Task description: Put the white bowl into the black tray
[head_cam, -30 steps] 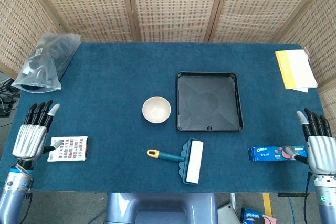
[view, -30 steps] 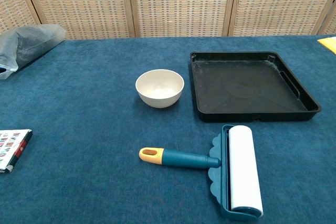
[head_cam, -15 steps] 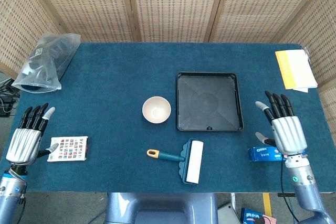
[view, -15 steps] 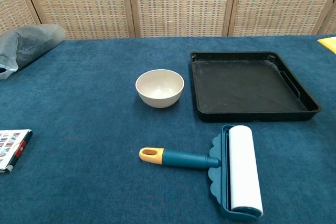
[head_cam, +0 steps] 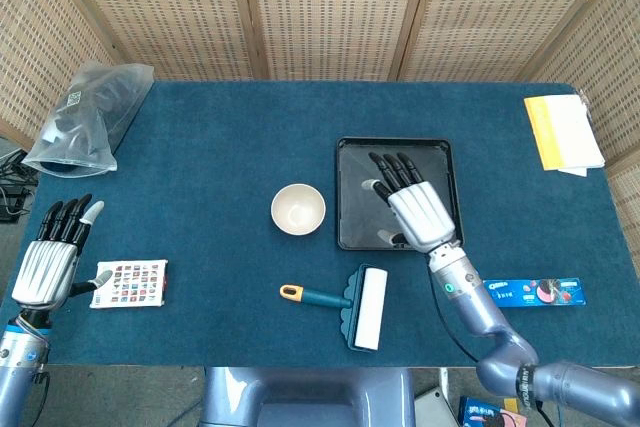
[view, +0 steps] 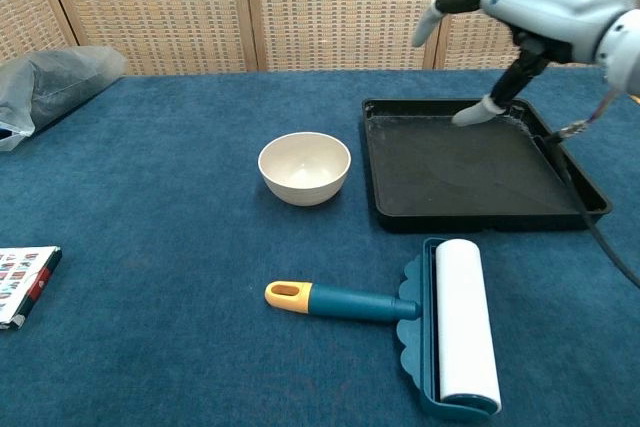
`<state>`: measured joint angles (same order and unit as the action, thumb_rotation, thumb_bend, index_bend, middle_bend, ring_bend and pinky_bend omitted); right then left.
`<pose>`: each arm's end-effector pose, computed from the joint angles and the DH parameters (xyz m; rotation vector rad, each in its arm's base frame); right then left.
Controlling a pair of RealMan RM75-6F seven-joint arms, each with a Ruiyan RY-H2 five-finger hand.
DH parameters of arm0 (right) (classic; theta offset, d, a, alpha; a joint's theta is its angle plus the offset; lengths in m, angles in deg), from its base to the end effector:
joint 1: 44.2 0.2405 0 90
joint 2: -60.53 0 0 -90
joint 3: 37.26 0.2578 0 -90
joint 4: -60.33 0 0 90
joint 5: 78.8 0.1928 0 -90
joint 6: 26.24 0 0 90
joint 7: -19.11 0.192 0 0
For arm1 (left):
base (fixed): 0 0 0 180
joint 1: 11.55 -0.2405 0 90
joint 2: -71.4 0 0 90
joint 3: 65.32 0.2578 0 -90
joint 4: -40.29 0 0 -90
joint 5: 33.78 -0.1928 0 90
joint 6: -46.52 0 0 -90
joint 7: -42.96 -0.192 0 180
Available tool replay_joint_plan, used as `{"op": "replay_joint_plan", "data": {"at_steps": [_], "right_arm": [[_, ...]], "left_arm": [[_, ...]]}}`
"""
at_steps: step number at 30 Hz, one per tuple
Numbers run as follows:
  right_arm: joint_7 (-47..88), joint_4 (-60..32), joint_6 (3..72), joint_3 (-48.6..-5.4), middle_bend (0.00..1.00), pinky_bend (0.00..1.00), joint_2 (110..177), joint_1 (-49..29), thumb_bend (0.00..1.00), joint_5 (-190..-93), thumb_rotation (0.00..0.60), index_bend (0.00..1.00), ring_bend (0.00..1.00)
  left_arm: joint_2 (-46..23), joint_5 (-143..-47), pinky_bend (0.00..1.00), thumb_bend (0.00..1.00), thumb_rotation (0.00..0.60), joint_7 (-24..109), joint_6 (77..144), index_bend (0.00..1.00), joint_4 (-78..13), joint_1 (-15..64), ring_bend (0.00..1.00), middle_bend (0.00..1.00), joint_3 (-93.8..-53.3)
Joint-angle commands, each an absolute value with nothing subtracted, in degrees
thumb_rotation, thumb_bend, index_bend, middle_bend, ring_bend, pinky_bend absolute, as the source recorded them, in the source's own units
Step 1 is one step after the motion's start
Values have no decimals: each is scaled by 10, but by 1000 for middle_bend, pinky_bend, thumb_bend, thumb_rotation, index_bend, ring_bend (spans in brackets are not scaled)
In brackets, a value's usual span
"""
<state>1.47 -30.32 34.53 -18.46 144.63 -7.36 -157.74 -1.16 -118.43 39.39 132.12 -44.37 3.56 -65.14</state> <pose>-0.0974 -0.3830 0.0525 1.7698 -0.7220 1.2050 -0.2816 0.2728 0.1328 -1.5036 -0.7877 -0.9624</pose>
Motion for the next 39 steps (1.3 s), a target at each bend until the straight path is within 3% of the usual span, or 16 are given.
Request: {"op": "replay_joint_plan", "data": {"at_steps": [1,21,39], "right_arm": [[-4,-266,310,-175,51,59,1495,-32,170,-1547,600,341,0],[11,-139,255,-195,78,59,1632,61,182,-1512,600,405,0],[56,-43,232,-196,100,66,1682,96,219,-1498,600,447,0]], "left_arm": [[-13,-1179,0,63,600,404,1311,0,-435,36,0,0,-656],[-15,-1183,0,63,600,435,1301,0,-419,24,0,0,-668],[-14,-1181,0,62,600,437,1282,0,-416,23,0,0,-675]]}}
